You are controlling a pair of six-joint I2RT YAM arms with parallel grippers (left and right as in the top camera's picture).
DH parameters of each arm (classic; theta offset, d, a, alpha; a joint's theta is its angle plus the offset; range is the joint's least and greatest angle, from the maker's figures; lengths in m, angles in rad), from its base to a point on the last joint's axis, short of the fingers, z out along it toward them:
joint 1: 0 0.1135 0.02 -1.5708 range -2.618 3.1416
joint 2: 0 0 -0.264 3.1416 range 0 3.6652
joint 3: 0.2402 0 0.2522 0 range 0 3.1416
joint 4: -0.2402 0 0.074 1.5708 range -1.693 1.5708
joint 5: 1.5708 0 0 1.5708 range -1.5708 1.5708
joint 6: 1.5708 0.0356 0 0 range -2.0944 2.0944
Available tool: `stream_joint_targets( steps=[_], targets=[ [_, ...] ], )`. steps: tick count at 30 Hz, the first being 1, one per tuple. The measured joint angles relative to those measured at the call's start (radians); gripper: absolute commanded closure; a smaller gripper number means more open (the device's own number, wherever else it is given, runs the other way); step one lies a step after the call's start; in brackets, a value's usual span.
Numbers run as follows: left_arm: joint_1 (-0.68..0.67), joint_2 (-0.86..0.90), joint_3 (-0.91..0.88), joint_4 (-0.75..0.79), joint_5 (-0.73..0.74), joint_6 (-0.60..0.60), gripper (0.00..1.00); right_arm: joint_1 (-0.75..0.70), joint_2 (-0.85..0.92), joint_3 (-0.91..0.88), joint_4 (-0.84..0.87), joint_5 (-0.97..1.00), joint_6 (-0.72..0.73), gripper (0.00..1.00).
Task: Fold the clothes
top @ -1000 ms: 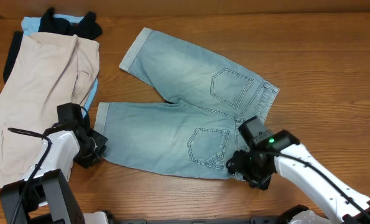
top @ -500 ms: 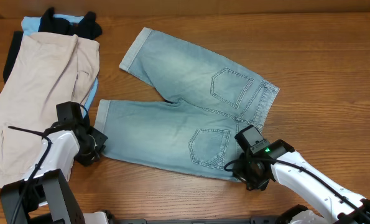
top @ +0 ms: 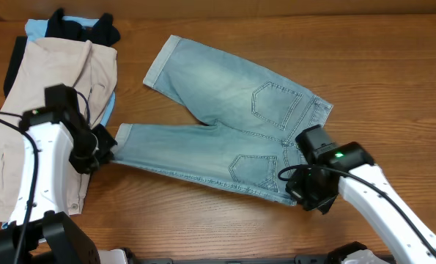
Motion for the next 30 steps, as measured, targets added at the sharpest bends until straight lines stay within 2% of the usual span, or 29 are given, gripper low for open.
stream_joint_targets(
  steps=[5, 10, 18, 23, 30],
  targets=[
    [-0.011, -0.005, 0.106, -0.097, 0.003, 0.054, 0.96, -0.003, -0.088, 0.042, -0.090, -0.022, -0.019, 0.96],
    [-0.075, -0.011, 0.117, -0.040, -0.002, 0.077, 0.96, -0.003, -0.121, 0.042, -0.108, -0.009, -0.021, 0.96],
    [-0.262, -0.011, 0.123, 0.375, -0.088, 0.077, 0.96, -0.029, -0.122, 0.042, 0.070, 0.140, -0.004, 0.96],
    [-0.378, -0.007, 0.125, 0.643, -0.150, 0.077, 0.96, -0.134, -0.121, 0.042, 0.194, 0.237, -0.030, 0.96],
    [-0.442, 0.076, 0.128, 0.870, -0.190, 0.075, 0.96, -0.267, -0.072, 0.042, 0.421, 0.275, -0.150, 0.96]
  ],
)
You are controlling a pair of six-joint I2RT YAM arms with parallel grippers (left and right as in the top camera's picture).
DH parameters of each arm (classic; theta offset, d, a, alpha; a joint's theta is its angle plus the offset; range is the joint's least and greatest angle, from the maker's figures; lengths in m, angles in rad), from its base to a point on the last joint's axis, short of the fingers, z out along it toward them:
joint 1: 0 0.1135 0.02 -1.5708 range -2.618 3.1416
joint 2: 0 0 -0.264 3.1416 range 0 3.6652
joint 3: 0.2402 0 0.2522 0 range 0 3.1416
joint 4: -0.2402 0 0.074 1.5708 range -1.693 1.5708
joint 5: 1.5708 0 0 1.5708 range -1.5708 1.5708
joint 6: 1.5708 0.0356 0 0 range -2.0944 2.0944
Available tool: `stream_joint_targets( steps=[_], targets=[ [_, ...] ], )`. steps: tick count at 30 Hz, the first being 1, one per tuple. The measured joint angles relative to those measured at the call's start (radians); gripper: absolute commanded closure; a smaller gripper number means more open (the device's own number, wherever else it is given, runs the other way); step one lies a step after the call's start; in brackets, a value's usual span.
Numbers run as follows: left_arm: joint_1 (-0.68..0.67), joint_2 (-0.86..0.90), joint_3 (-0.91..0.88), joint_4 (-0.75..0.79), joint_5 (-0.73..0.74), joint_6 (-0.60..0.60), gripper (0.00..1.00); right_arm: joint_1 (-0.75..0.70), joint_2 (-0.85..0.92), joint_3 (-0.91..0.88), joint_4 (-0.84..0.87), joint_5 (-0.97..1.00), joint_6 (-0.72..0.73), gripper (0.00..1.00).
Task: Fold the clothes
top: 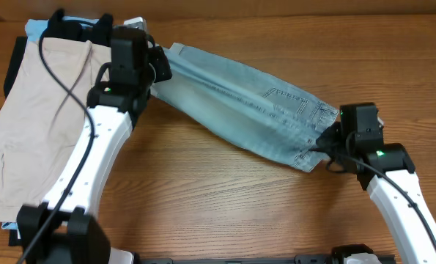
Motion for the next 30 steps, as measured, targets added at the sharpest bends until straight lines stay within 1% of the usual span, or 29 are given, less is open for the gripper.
stream_joint_targets(
  steps=[2, 6, 7, 9, 10, 11, 13, 14, 15, 16, 17, 20, 22, 24, 26, 30],
  targets=[
    [-0.001, 0.043, 0.000, 0.046, -0.011, -0.006, 0.96, -0.013, 0.031, 0.000, 0.069, 0.005, -0.029, 0.96],
    [-0.001, 0.129, 0.000, 0.126, -0.031, -0.017, 0.96, -0.019, 0.112, 0.000, 0.191, 0.019, -0.074, 0.91],
    [-0.001, 0.146, 0.000, 0.137, -0.034, -0.021, 0.95, -0.019, 0.132, 0.000, 0.216, 0.023, -0.082, 0.89],
    [-0.001, 0.178, 0.000, 0.169, -0.042, -0.032, 0.86, -0.019, 0.180, 0.000, 0.270, 0.029, -0.092, 0.86],
    [-0.001, 0.193, 0.000, 0.194, -0.045, -0.035, 0.76, -0.020, 0.204, 0.000, 0.296, 0.032, -0.097, 0.80],
    [-0.001, 0.207, 0.000, 0.221, -0.048, -0.038, 0.60, -0.021, 0.229, 0.000, 0.322, 0.036, -0.101, 0.71],
    [0.000, 0.233, 0.001, 0.277, -0.063, -0.042, 0.11, -0.026, 0.277, 0.000, 0.377, 0.050, -0.109, 0.40],
    [0.000, 0.243, 0.000, 0.303, -0.069, -0.043, 0.00, -0.031, 0.301, -0.001, 0.406, 0.058, -0.108, 0.28],
    [0.002, 0.252, 0.001, 0.327, -0.072, -0.043, 0.00, -0.033, 0.323, -0.002, 0.433, 0.065, -0.110, 0.18],
    [0.002, 0.260, 0.001, 0.351, -0.075, -0.042, 0.00, -0.037, 0.343, -0.002, 0.460, 0.072, -0.116, 0.11],
    [0.001, 0.266, 0.001, 0.372, -0.078, -0.040, 0.00, -0.038, 0.358, -0.003, 0.483, 0.076, -0.122, 0.00],
    [0.001, 0.270, 0.006, 0.380, -0.082, -0.031, 0.00, -0.038, 0.371, -0.001, 0.515, 0.081, -0.128, 0.00],
    [0.001, 0.270, 0.040, 0.326, -0.082, -0.027, 0.00, -0.042, 0.370, 0.011, 0.479, 0.076, -0.132, 0.00],
    [0.001, 0.270, 0.101, 0.213, -0.073, -0.021, 0.00, -0.054, 0.369, 0.037, 0.417, 0.061, -0.138, 0.00],
    [0.001, 0.270, 0.185, 0.058, -0.045, 0.001, 0.00, -0.073, 0.360, 0.078, 0.324, 0.034, -0.160, 0.00],
    [0.001, 0.269, 0.361, -0.241, 0.016, 0.080, 0.00, -0.112, 0.336, 0.144, 0.143, -0.048, -0.190, 0.00]
  ],
)
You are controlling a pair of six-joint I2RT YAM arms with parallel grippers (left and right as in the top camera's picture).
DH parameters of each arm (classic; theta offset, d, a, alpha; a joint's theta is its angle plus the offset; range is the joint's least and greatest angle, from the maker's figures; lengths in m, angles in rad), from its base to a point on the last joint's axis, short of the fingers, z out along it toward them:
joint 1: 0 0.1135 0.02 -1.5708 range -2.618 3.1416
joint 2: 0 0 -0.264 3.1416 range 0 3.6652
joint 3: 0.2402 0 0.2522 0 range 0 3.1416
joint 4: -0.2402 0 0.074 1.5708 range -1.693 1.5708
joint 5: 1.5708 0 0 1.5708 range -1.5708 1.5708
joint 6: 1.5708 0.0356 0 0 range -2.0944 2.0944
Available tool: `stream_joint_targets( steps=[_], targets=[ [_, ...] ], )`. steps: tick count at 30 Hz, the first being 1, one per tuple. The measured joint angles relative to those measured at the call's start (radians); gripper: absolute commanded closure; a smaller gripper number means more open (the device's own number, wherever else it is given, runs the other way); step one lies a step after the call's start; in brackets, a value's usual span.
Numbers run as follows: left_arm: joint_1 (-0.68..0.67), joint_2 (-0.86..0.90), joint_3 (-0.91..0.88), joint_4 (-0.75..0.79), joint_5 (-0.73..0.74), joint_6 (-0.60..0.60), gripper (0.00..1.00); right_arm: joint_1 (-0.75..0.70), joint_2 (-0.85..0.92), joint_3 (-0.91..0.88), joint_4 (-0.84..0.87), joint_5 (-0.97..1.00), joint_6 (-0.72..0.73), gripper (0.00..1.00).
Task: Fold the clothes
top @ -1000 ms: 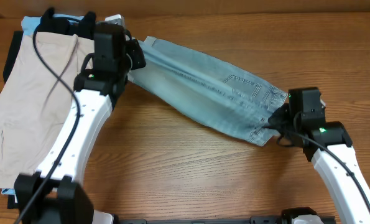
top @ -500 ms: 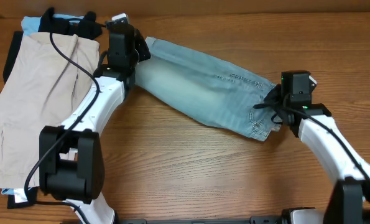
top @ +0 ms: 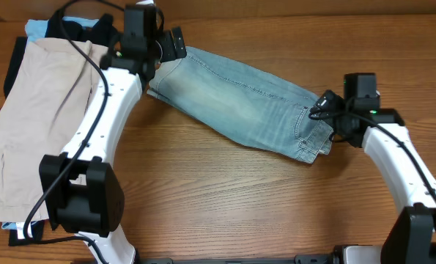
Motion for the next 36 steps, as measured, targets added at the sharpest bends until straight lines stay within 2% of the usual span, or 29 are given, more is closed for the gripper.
stream_joint_targets(
  steps=[3, 7, 15, 18, 21, 28, 30, 36],
  targets=[
    [0.000, -0.005, 0.080, -0.161, 0.028, 0.060, 0.00, -0.025, -0.007, -0.002, -0.070, -0.056, -0.024, 0.00],
    [0.000, -0.010, 0.101, -0.285, 0.043, 0.104, 0.00, -0.031, 0.001, -0.048, -0.067, -0.139, -0.056, 0.00],
    [0.000, -0.010, 0.101, -0.344, 0.050, 0.159, 0.00, -0.030, 0.111, -0.109, 0.021, -0.224, -0.077, 0.04],
    [0.000, -0.010, 0.101, -0.347, 0.050, 0.169, 0.00, -0.031, 0.156, -0.109, 0.072, -0.236, -0.083, 0.19],
    [0.000, -0.010, 0.101, -0.348, 0.051, 0.174, 0.00, -0.033, 0.183, -0.111, 0.118, -0.250, -0.085, 0.45],
    [0.000, -0.010, 0.101, -0.369, 0.054, 0.178, 0.00, -0.044, 0.207, -0.113, 0.144, -0.306, -0.088, 0.85],
    [0.000, -0.010, 0.101, -0.380, 0.055, 0.179, 0.00, -0.066, 0.207, -0.110, 0.104, -0.335, -0.103, 0.89],
    [0.000, -0.010, 0.101, -0.395, 0.084, 0.181, 0.00, -0.229, 0.225, 0.016, -0.195, -0.377, -0.238, 0.89]
  ],
)
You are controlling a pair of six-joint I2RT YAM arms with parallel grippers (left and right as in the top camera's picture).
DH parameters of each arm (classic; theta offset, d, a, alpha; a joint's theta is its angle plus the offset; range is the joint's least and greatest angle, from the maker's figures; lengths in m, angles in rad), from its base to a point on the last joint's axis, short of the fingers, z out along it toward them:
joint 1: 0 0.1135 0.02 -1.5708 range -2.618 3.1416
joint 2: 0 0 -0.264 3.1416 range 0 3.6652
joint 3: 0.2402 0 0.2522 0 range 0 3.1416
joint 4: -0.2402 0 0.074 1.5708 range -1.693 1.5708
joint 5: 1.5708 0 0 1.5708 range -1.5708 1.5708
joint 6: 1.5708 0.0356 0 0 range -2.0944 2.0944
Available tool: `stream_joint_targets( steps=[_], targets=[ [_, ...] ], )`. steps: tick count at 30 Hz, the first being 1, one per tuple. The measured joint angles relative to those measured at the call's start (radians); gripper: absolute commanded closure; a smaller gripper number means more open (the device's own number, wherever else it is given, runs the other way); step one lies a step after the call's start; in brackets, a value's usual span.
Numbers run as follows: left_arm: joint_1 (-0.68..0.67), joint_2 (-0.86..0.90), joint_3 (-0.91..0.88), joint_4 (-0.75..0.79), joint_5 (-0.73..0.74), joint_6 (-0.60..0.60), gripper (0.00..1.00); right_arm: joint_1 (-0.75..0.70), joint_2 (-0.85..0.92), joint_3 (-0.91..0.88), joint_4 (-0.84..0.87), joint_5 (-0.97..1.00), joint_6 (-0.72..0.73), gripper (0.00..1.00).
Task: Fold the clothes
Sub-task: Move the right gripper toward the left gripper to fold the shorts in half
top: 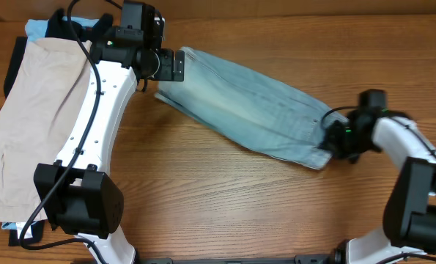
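Light blue denim shorts [247, 110] lie folded in half lengthwise, running diagonally from the upper left to the lower right of the wooden table [225, 213]. My left gripper [172, 64] is at the cuff end, its fingers spread open and holding no cloth that I can see. My right gripper [335, 141] is at the waistband end, touching the near corner. It is dark and blurred, so its jaws cannot be made out.
A pile of clothes sits at the left edge. It has a large beige garment [34, 125] on top, a black garment [56, 26] behind it and a light blue one [33, 28] beneath. The left arm's white links arch over the table beside the pile.
The left gripper has dropped slightly toward the near side of the cuff and now stands open. The right gripper has moved nearer along the waistband to its lower corner. The folded shorts lie flatter.
The shorts first lay spread out, with my grippers at the near leg's hem and the near waistband corner. Then both held that near edge raised over the far half. Then the near leg lay on the far leg. Now the shorts rest folded in half.
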Motion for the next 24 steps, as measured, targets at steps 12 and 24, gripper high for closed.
stream_joint_targets(
  steps=[12, 24],
  targets=[
    [-0.019, 0.023, 0.003, 0.061, 0.220, 0.068, 0.12, -0.114, 0.011, 0.330, -0.078, 0.018, -0.359, 0.96],
    [-0.050, 0.333, 0.007, 0.153, 0.436, 0.164, 0.96, -0.064, 0.045, 0.330, -0.050, 0.026, -0.428, 0.96]
  ],
)
